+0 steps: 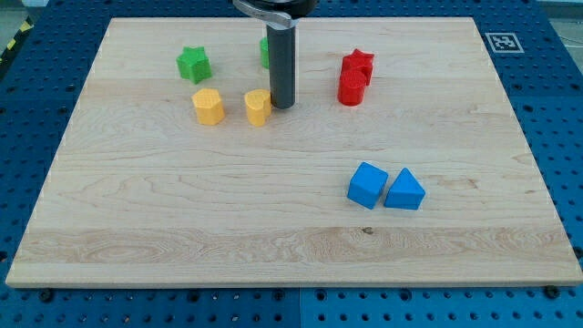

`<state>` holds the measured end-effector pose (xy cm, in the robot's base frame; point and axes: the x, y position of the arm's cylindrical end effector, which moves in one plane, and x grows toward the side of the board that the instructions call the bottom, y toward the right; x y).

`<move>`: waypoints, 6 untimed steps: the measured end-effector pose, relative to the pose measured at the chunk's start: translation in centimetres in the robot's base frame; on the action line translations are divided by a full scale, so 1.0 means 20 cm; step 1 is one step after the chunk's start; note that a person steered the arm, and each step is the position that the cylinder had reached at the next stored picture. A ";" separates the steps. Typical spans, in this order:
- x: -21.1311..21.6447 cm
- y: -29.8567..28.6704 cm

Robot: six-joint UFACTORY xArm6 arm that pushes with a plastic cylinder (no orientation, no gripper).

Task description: Push the yellow heart into the yellow hexagon

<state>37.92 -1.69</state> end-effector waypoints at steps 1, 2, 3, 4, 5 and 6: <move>-0.10 0.00; -0.13 -0.03; -0.13 -0.13; -0.10 -0.04; -0.06 0.20; 0.10 0.21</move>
